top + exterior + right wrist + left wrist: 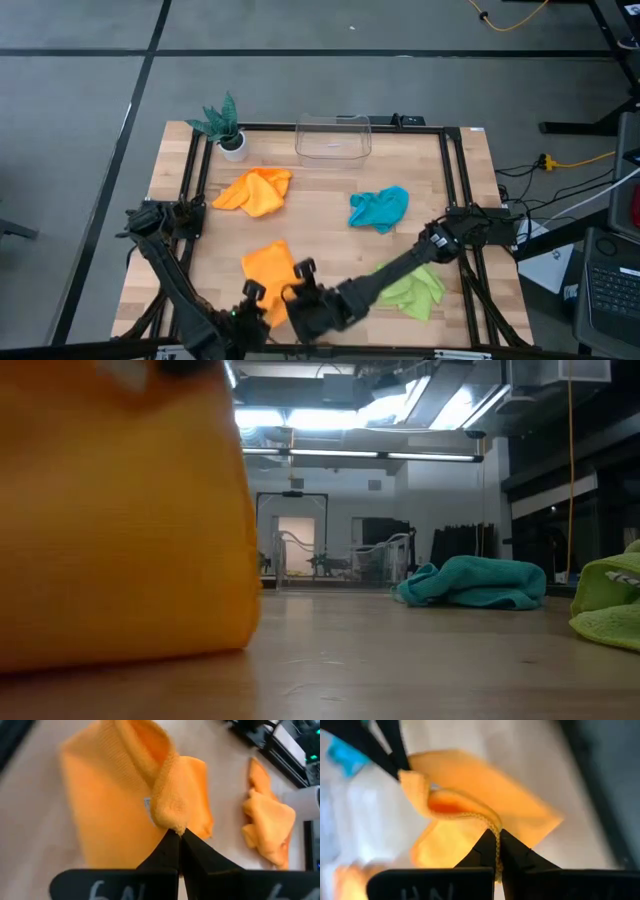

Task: Fold microfiber towels
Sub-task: Fold the bottom orange microfiber towel

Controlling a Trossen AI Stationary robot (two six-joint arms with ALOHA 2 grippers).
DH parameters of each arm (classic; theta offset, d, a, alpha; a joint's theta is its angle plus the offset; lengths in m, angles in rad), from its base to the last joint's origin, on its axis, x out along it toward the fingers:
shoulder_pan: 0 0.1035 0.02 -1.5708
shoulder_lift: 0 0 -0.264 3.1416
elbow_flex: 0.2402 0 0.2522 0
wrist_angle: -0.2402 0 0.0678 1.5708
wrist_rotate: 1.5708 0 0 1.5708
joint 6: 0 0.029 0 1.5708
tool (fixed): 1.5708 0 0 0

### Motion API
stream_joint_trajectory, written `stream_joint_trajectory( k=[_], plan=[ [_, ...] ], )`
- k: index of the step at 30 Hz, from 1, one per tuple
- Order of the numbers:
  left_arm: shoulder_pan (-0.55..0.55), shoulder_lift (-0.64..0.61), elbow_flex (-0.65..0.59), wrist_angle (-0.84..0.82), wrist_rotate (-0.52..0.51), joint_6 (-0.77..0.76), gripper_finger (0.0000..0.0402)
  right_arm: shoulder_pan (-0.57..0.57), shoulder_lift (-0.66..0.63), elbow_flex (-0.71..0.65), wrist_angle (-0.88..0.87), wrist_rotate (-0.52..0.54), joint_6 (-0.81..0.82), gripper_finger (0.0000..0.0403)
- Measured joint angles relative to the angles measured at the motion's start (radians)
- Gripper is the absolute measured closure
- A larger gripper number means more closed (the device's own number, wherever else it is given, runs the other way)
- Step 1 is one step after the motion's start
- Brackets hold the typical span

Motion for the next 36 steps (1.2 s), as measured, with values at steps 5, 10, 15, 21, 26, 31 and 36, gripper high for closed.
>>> stream_joint_trajectory(
  k=[5, 10, 15, 21, 26, 31, 36],
  plan=[
    [0.033, 0.000, -0.005, -0.178, 0.001, -0.059, 0.0401, -0.078, 0.000, -0.035, 0.025, 0.002, -0.010, 0.0398],
    [0.073, -0.001, -0.042, -0.196, 0.048, -0.067, 0.0402, -0.151, 0.002, -0.085, 0.111, -0.043, -0.035, 0.0398],
    [0.100, -0.001, -0.113, -0.197, 0.091, -0.071, 0.0401, -0.187, 0.003, -0.129, 0.186, -0.104, -0.056, 0.0398],
    [0.120, -0.001, -0.201, -0.197, 0.130, -0.093, 0.0401, -0.212, 0.003, -0.179, 0.280, -0.168, -0.093, 0.0398],
    [0.123, -0.001, -0.254, -0.180, 0.131, -0.092, 0.0401, -0.231, 0.003, -0.217, 0.334, -0.192, -0.093, 0.0388],
    [0.125, -0.001, -0.295, -0.141, 0.130, -0.092, 0.0397, -0.242, 0.004, -0.231, 0.345, -0.193, -0.089, 0.0361],
    [0.132, -0.001, -0.303, -0.136, 0.130, -0.113, 0.0359, -0.248, 0.004, -0.231, 0.369, -0.193, -0.093, 0.0330]
  ],
)
